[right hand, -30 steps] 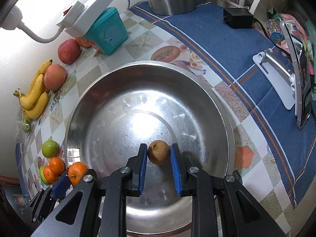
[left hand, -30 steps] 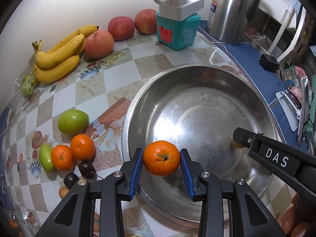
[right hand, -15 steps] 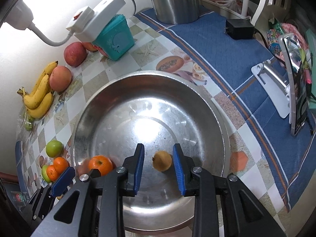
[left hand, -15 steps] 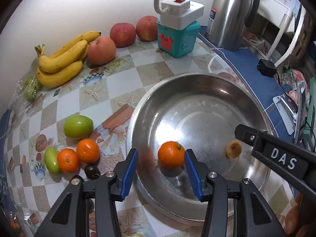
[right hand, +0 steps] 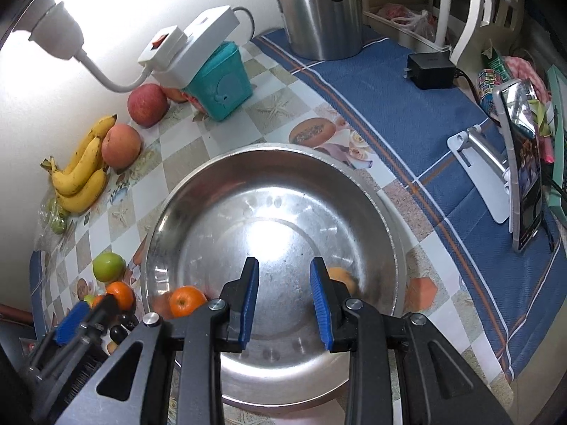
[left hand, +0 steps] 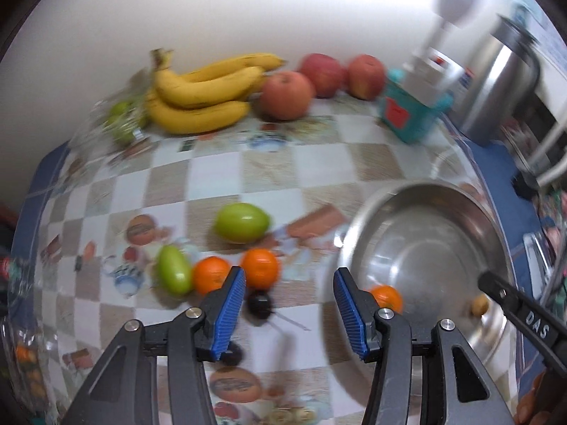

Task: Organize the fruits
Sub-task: 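Open the left gripper dropping the mandarin while the right gripper drops the kiwi into the bowl, then withdraw both grippers from the bowl back toward the fruit cluster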

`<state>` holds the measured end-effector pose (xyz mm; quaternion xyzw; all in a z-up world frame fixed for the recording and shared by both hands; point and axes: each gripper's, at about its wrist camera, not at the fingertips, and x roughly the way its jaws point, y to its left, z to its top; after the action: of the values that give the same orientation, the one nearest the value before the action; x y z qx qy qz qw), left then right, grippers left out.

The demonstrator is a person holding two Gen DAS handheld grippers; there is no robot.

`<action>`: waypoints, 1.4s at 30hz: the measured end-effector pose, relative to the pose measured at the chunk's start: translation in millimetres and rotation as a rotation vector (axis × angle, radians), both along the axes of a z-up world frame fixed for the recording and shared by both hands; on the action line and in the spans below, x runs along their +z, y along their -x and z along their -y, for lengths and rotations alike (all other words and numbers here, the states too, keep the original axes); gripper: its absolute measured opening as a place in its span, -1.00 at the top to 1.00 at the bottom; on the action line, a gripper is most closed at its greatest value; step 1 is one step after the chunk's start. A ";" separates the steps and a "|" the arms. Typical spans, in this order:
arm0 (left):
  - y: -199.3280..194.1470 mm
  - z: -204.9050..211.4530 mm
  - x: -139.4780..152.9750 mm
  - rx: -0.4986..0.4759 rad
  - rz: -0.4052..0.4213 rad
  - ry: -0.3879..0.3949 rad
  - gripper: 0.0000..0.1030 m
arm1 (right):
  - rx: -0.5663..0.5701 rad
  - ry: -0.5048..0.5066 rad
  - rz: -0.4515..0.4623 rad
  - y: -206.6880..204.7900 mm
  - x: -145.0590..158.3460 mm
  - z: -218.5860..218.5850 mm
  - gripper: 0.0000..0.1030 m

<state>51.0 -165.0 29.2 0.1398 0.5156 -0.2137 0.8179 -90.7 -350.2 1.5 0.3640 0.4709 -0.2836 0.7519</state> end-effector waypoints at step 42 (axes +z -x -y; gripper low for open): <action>-32.1 -87.0 -23.0 0.282 -0.054 -0.019 -1.00 | 0.187 0.035 -0.067 -40.2 -9.6 -52.1 -0.57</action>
<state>83.0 -78.1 6.2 0.0679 0.5539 -0.0957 0.8243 -50.5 -298.2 -8.1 0.2953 0.5228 -0.2323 0.7652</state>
